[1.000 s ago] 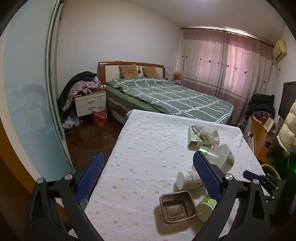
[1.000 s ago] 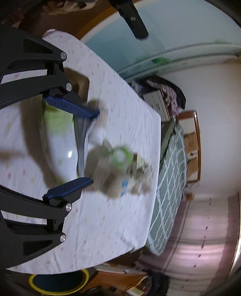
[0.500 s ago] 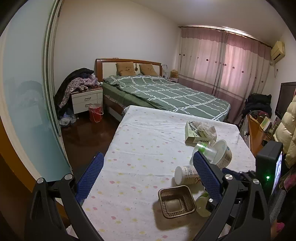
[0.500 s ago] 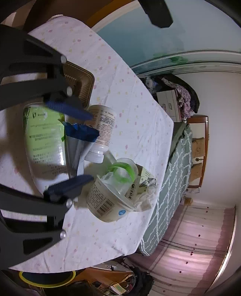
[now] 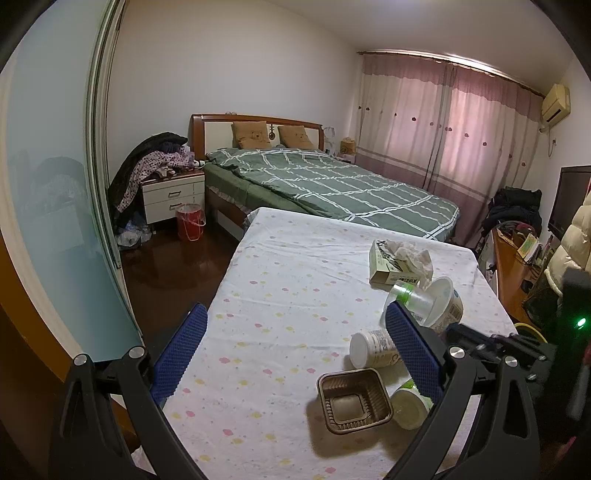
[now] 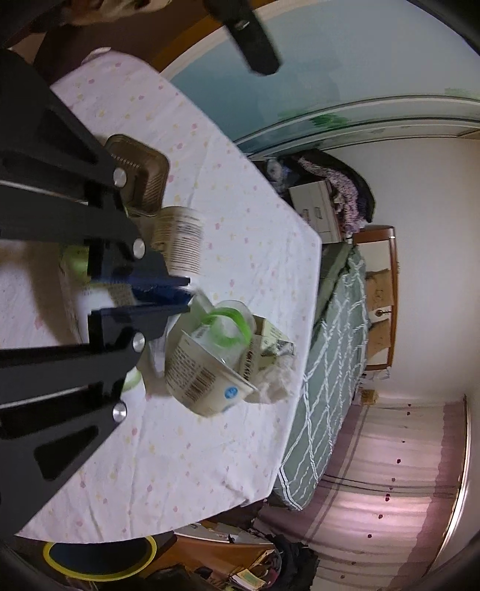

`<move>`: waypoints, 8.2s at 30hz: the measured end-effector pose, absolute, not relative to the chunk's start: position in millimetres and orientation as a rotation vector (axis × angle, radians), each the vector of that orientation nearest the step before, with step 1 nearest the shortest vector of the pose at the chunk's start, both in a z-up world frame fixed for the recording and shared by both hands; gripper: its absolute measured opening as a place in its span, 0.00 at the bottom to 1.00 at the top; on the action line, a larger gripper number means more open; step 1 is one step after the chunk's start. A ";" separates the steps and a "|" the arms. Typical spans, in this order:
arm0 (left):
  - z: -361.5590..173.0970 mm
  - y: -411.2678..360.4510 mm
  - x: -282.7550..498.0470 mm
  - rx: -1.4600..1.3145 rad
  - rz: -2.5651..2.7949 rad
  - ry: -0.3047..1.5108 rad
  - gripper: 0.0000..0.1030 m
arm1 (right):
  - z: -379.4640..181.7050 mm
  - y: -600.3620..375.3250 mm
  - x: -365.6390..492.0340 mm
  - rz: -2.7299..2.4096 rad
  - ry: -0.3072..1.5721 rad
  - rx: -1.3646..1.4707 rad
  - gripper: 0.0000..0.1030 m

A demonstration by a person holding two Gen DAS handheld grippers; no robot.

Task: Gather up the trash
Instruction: 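Close the right gripper on the blue-capped tube beside the bottle, then carry the blue-capped tube over the yellow bin and open the right gripper, then grasp the white green-labelled bottle with the left gripper, then lift the bottle, carry it over the yellow bin and open the left gripper, then move both grippers back over the table toward the white tissue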

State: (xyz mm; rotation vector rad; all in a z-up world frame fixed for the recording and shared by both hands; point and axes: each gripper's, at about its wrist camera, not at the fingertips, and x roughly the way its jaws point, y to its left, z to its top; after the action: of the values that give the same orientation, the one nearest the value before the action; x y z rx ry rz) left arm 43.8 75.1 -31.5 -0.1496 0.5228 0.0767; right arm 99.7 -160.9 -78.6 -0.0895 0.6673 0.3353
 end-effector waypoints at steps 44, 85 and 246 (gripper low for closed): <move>-57.1 -2.0 71.8 -0.060 -0.060 0.618 0.93 | -67.1 -428.7 102.4 -0.192 0.551 0.277 0.02; -119.2 -87.1 84.5 0.009 -0.292 0.820 0.93 | -137.2 -502.5 130.9 -0.483 0.684 0.331 0.25; -59.5 66.9 128.3 -0.144 0.063 0.576 0.91 | -82.2 -243.1 293.4 0.198 0.824 0.070 0.43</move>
State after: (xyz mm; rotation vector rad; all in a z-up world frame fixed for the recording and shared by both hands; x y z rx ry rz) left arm 128.3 66.9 -59.5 -0.1444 0.5759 0.0634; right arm 293.4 -243.1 -82.2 0.0699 0.8239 0.1984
